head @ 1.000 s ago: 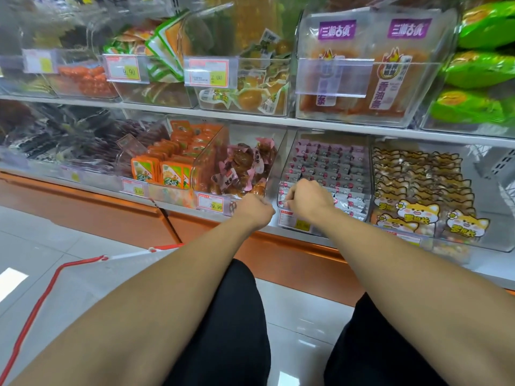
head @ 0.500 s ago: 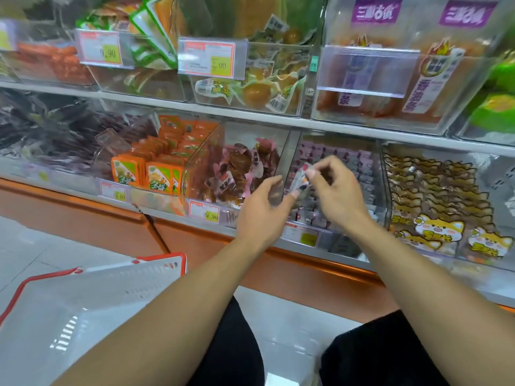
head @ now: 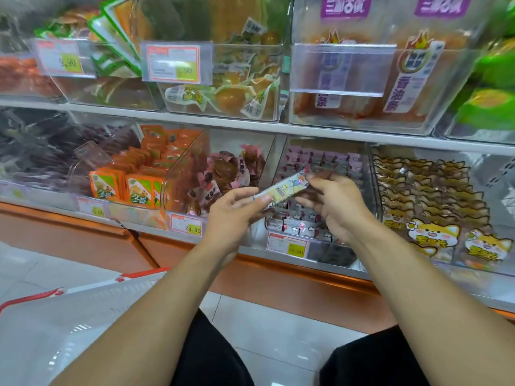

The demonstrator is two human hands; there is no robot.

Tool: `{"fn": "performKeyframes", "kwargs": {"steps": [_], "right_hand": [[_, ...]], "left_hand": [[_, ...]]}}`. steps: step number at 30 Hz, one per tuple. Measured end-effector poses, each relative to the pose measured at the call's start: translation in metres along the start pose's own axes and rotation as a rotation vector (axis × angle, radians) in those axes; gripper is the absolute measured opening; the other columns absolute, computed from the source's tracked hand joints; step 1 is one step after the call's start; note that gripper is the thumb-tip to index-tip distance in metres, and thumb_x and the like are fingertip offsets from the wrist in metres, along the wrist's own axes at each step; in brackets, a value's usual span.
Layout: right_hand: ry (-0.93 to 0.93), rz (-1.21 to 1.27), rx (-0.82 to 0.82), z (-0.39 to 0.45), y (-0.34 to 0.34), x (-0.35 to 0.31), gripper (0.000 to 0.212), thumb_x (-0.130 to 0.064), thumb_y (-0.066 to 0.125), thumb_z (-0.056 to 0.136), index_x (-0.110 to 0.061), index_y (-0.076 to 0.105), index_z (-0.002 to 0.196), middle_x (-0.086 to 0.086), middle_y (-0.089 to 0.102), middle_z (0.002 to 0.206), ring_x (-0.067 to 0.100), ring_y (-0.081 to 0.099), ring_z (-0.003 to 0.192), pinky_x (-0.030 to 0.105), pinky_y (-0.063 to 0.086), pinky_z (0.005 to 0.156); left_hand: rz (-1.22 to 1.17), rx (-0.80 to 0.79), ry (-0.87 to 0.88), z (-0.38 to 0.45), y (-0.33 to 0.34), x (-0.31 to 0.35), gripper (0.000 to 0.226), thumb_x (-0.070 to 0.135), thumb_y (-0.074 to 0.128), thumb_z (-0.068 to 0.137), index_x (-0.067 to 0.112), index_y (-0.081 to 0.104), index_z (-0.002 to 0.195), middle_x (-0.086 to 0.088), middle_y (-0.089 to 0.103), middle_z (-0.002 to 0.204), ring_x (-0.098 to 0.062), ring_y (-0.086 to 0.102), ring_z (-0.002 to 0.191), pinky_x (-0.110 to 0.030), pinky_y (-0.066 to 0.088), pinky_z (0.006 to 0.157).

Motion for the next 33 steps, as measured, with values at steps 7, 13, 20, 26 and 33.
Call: {"fn": "performKeyframes", "kwargs": {"steps": [7,13,20,26,33], "right_hand": [[0.027,-0.141,-0.143,-0.004,0.010,0.009,0.027,-0.013,0.070,0.095,-0.011,0.059,0.120,0.014,0.077,0.101,0.025,0.076,0.083,0.030,0.063,0.071],[-0.076,-0.286,-0.268,-0.013,0.015,-0.003,0.033,-0.007,0.077,0.085,-0.022,0.070,0.114,0.010,0.071,0.117,0.023,0.076,0.094,0.027,0.061,0.079],[0.026,-0.205,-0.166,-0.012,-0.002,0.007,0.022,-0.024,0.075,0.089,-0.010,0.073,0.106,0.016,0.076,0.094,0.021,0.068,0.075,0.024,0.061,0.066],[0.027,-0.206,-0.283,-0.015,0.003,0.002,0.041,-0.030,0.079,0.080,-0.010,0.072,0.115,0.007,0.078,0.101,0.019,0.071,0.082,0.025,0.060,0.073],[-0.053,-0.191,-0.325,-0.013,0.002,-0.005,0.039,-0.008,0.078,0.079,-0.015,0.069,0.117,0.008,0.078,0.101,0.021,0.074,0.084,0.027,0.061,0.076]], "left_hand": [[0.058,0.053,-0.007,0.007,-0.016,-0.006,0.023,0.023,0.077,0.088,0.004,0.073,0.101,-0.006,0.078,0.087,-0.016,0.075,0.077,-0.026,0.061,0.075],[0.060,0.011,-0.105,0.004,-0.005,-0.012,0.040,0.044,0.073,0.088,0.006,0.075,0.100,-0.013,0.078,0.091,-0.019,0.075,0.078,-0.019,0.057,0.063],[0.211,-0.129,0.095,-0.007,0.017,0.011,0.039,0.006,0.083,0.078,0.017,0.069,0.113,0.002,0.077,0.101,-0.010,0.075,0.087,-0.014,0.054,0.066],[0.123,-0.152,0.017,-0.004,0.021,-0.001,0.023,0.015,0.075,0.088,0.004,0.071,0.108,-0.009,0.077,0.088,-0.018,0.073,0.075,-0.018,0.057,0.066],[0.127,-0.125,-0.137,0.000,0.018,-0.017,0.050,0.054,0.068,0.086,0.006,0.075,0.099,-0.012,0.074,0.075,-0.017,0.071,0.065,-0.018,0.055,0.056]]}}
Point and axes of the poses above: each hand's wrist, its own z-axis towards the middle knuckle, its own y-axis out of the palm, x = y × z, the point moved 10 cm from there along z, towards the middle knuckle
